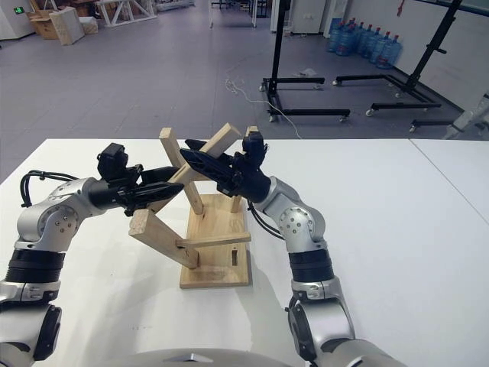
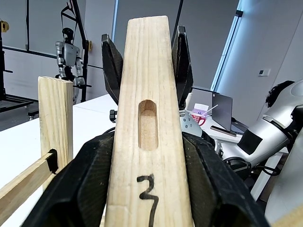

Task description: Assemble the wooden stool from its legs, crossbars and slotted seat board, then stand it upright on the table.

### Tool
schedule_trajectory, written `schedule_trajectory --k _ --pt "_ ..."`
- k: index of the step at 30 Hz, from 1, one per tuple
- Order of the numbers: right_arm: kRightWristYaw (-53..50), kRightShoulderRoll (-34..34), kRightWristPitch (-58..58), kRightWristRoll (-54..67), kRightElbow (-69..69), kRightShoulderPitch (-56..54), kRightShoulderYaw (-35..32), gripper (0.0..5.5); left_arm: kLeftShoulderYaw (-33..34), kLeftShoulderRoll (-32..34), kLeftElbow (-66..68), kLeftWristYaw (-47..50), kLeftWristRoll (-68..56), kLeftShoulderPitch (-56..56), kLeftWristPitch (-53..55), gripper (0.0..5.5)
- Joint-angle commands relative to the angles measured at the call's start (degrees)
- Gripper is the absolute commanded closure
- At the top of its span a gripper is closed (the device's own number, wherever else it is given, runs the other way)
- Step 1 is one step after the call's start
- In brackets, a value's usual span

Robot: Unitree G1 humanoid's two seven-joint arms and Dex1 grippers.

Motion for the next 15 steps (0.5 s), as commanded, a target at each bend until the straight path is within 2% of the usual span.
schedule_trajectory --k 1,2,3,5,9,12,15 --pt "0.5 0.1 -0.4 -0.4 0.8 -0.9 -0.2 3.43 1.8 -0.6 -0.6 0.4 -1.5 -1.1 1.1 3.44" --pt "0.5 0.1 -0.6 -0.3 0.7 -0.9 -0.3 3.43 2.0 -1.2 -0.1 1.8 -1.0 -1.3 0.9 3.44" --pt "0.4 0.1 -0.8 -0.4 0.6 -1.0 -0.5 3.43 2.7 -2.3 0.8 3.8 -0.9 -1.9 1.0 3.08" --pt "-0.1 0.1 -1.5 -0.5 0.5 -1.4 -1.1 3.43 3.7 -3.4 1.3 6.9 -0.4 -2.5 0.7 2.83" --pt "-0.4 -3.1 -1.4 0.9 -1.4 -1.4 -4.9 3.43 5.4 -2.6 -3.6 8.8 -1.3 1.6 1.4 2.33" --pt "-0.3 -9.1 2.1 4.6 -5.0 0.0 -10.0 3.43 9.7 -1.5 -8.5 10.6 -3.4 7.1 1.4 1.83" --pt "4.2 -22.6 6.7 4.6 -9.5 3.2 -13.6 3.43 16.8 -1.6 -14.9 13.9 -6.6 14.3 0.3 1.80"
